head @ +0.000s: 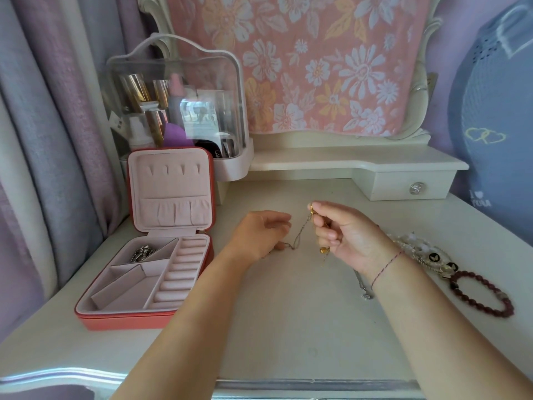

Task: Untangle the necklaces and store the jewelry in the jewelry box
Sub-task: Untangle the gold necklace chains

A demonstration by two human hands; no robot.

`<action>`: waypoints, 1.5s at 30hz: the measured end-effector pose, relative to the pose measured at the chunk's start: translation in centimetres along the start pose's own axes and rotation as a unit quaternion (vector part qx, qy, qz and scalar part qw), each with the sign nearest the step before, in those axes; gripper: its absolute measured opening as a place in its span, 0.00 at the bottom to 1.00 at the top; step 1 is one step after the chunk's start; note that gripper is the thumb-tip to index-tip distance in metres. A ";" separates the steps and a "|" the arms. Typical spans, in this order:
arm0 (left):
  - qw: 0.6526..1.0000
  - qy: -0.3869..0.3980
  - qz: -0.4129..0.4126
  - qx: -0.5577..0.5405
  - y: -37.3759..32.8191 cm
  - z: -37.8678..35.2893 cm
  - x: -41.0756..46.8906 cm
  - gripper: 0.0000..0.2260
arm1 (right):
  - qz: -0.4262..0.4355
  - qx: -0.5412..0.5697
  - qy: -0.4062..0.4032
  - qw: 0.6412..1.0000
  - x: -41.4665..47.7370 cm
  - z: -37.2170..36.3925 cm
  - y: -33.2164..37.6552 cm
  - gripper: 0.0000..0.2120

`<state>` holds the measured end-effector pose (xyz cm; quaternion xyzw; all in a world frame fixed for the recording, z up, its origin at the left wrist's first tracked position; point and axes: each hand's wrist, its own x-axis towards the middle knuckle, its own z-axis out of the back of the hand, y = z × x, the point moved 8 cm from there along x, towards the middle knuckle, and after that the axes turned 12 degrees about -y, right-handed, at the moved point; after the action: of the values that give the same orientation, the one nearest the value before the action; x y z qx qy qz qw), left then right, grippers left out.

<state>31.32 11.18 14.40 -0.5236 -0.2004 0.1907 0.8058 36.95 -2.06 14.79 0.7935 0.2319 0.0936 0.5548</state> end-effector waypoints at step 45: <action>0.987 0.017 -0.024 -0.161 -2.3 -0.1 -0.8 0.04 | 0.242 -0.243 -0.079 0.936 -0.7 0.0 2.3 0.04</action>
<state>30.91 9.83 16.40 -0.6447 -0.2270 0.1277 0.7187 36.93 -3.02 16.99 0.6716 -0.0420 0.2155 0.7076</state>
